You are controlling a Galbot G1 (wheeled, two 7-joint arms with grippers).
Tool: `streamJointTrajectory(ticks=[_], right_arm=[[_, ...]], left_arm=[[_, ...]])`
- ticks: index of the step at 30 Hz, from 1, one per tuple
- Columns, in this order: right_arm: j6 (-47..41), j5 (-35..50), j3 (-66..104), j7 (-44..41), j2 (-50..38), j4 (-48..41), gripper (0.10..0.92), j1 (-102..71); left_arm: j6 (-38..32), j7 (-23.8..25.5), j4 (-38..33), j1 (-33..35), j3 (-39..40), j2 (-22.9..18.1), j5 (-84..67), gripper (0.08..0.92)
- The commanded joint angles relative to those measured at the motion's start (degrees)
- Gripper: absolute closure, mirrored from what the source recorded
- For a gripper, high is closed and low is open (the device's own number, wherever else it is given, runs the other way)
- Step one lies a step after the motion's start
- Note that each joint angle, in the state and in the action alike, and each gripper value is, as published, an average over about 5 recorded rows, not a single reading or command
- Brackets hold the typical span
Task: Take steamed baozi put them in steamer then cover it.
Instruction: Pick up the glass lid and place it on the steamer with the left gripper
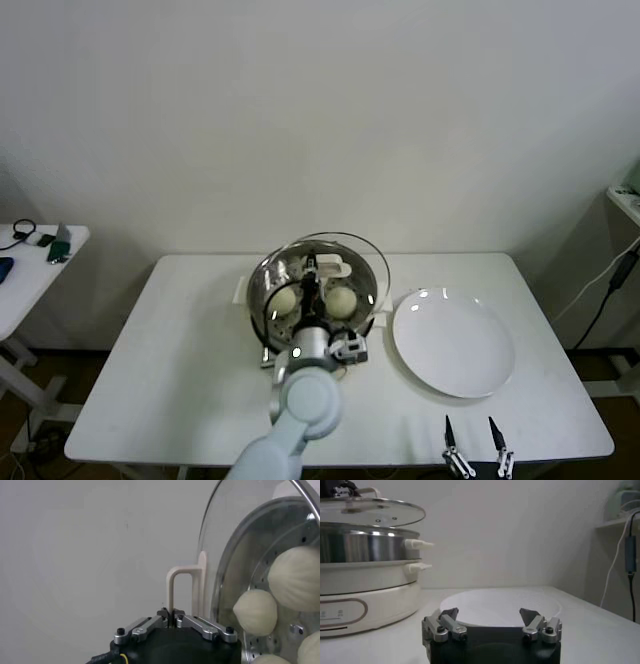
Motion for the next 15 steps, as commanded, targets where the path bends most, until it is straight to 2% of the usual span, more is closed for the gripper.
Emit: streamJointTrajectory(ticks=[1, 15], right_arm=[[-0.1, 0.1, 0.1, 0.0, 0.0, -0.2, 0.203, 0.3], [-0.1, 0.2, 0.0, 0.0, 0.2, -0.6, 0.203, 0.2]], left_arm=[[-0.7, -1.8, 2.6, 1.0, 0.0, -1.4, 1.8, 0.86], [-1.1, -2.4, 4.0, 0.2, -2.1, 1.3, -0.4, 0.86]])
